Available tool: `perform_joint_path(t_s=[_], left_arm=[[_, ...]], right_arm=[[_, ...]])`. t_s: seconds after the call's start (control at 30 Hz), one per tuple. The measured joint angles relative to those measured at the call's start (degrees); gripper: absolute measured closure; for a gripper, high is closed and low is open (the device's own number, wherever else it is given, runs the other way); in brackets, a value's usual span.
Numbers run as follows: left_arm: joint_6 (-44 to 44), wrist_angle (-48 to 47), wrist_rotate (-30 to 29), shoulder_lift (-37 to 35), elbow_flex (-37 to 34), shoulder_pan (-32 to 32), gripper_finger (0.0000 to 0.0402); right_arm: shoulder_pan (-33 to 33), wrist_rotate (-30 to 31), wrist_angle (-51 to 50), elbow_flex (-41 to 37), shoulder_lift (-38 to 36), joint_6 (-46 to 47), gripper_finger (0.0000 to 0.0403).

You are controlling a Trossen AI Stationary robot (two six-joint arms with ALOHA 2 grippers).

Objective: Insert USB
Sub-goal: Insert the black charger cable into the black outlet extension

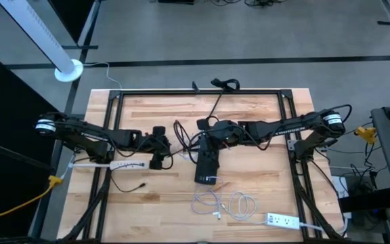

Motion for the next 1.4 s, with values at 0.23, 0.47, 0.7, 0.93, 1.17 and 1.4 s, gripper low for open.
perform_joint_path(t_s=[0.23, 0.47, 0.7, 0.93, 1.17, 1.4], left_arm=[[-2.2, -2.1, 0.0, 0.0, -0.1, 0.0, 0.0232], [-3.8, -3.3, 1.9, 0.0, -0.6, -0.5, 0.0244], [-6.6, -2.6, 3.3, 0.0, -0.9, -1.2, 0.0231], [-6.5, 5.3, -1.6, 0.0, -0.9, -1.5, 0.0225], [-3.3, 10.6, -5.4, 0.0, -0.9, -1.5, 0.0223], [-2.7, 9.5, -9.2, 0.3, -0.9, -1.5, 0.023]], right_arm=[[0.0, 0.1, -1.1, 0.8, 0.0, -0.5, 0.0398], [0.0, 4.4, -2.6, 0.8, 0.0, 0.4, 0.0398], [-0.2, 4.5, -2.6, 0.8, 0.2, -0.5, 0.0398], [-0.5, 2.7, -0.3, 0.8, 1.3, 0.2, 0.0398], [-0.5, 2.4, 0.0, 0.7, 2.6, 1.9, 0.0398], [-0.3, 2.4, 0.7, 0.7, 2.1, 1.8, 0.0398]])
